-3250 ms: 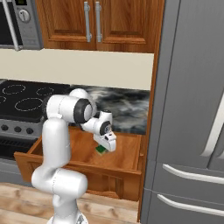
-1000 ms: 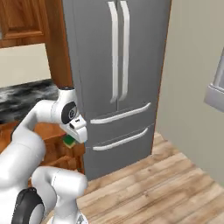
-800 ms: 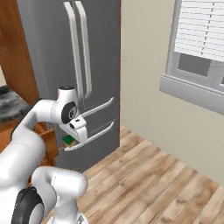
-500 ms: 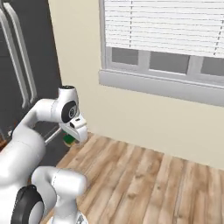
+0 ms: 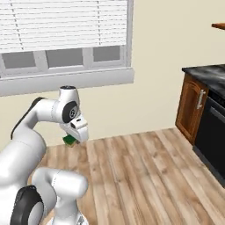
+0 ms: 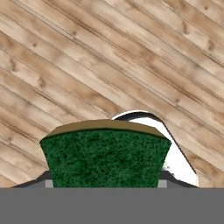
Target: Restock the sink supplies by placing the sponge and soap dispenser on the counter and next to the sink. Make sure the soap dispenser is upright.
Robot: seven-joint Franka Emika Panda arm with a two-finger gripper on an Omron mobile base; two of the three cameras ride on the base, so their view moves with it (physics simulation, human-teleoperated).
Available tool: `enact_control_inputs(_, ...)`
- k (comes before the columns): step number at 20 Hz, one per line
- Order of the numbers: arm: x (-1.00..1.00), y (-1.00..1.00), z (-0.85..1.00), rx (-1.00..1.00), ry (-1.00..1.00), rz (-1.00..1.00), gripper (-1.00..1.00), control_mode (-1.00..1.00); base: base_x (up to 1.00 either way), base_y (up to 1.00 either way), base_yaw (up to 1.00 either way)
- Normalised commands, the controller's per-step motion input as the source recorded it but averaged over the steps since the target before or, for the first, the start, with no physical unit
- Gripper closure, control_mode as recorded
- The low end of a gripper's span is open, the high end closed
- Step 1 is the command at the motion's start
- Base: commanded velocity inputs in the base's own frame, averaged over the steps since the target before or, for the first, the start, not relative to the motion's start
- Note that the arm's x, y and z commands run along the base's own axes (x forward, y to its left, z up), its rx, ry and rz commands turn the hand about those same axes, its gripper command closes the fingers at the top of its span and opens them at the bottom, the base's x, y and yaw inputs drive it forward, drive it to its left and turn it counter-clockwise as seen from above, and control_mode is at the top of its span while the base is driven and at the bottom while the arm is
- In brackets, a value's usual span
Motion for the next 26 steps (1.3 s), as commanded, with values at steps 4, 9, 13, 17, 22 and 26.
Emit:
enact_control_inputs(4, 0.00, 0.00, 0.00, 0.00, 0.00, 0.00, 1.00, 1.00, 0.01, -0.01, -0.91)
enact_control_inputs(9, 0.00, 0.00, 0.00, 0.00, 0.00, 0.00, 1.00, 1.00, 0.31, 0.00, -0.81)
enact_control_inputs(13, 0.00, 0.00, 0.00, 0.00, 0.00, 0.00, 1.00, 1.00, 0.72, 0.00, -0.69)
enact_control_inputs(17, 0.00, 0.00, 0.00, 0.00, 0.00, 0.00, 1.00, 1.00, 0.96, 0.01, -0.60)
enact_control_inputs(22, 0.00, 0.00, 0.00, 0.00, 0.00, 0.00, 1.00, 1.00, 1.00, 0.33, -0.48)
enact_control_inputs(26, 0.00, 0.00, 0.00, 0.00, 0.00, 0.00, 1.00, 1.00, 1.00, 0.34, -0.38)
